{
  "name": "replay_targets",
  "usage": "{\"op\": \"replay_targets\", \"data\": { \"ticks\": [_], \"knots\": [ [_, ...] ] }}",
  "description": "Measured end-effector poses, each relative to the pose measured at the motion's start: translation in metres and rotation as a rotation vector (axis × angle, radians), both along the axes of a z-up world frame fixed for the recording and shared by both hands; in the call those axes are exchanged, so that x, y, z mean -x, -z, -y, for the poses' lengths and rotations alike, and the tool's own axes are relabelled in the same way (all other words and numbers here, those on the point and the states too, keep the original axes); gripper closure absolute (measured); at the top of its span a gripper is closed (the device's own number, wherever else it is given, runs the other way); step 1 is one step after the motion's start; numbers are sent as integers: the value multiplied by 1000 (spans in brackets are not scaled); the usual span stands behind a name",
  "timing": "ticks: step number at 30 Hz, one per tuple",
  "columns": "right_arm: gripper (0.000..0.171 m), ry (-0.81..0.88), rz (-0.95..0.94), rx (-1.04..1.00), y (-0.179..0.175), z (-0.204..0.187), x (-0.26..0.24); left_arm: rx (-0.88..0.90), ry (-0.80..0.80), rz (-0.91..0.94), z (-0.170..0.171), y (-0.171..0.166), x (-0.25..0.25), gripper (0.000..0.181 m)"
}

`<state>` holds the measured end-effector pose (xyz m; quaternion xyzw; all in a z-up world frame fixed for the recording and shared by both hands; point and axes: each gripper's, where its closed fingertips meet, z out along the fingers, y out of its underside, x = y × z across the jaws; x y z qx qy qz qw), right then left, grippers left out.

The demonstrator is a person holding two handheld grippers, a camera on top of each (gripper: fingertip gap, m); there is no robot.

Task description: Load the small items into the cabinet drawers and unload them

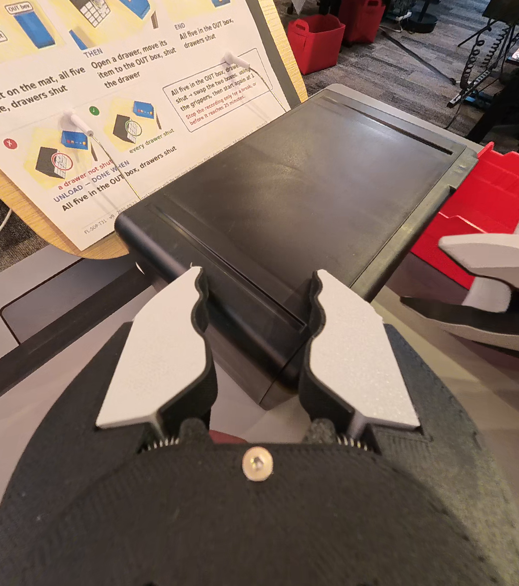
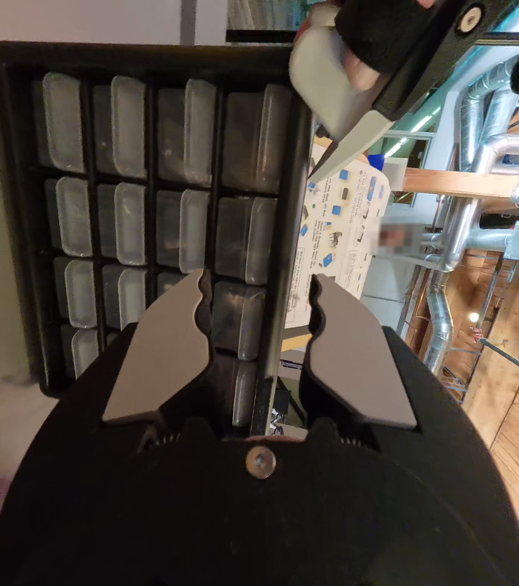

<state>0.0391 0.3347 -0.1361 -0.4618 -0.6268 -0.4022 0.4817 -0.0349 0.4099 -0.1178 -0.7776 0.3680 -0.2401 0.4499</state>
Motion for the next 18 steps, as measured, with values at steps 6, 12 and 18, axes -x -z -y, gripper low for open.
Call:
{"op": "replay_targets", "data": {
  "ticks": [6, 12, 18],
  "knots": [
    [118, 25, -18, -92, -6, -31, 8, 1, -2, 1, 0, 0, 0, 118],
    [122, 5, -43, -77, -13, -27, 12, -1, 2, 0, 0, 0, 0, 118],
    [148, -45, -32, -46, -2, 6, 16, -4, 6, 10, 0, 0, 0, 118]
  ]
}}
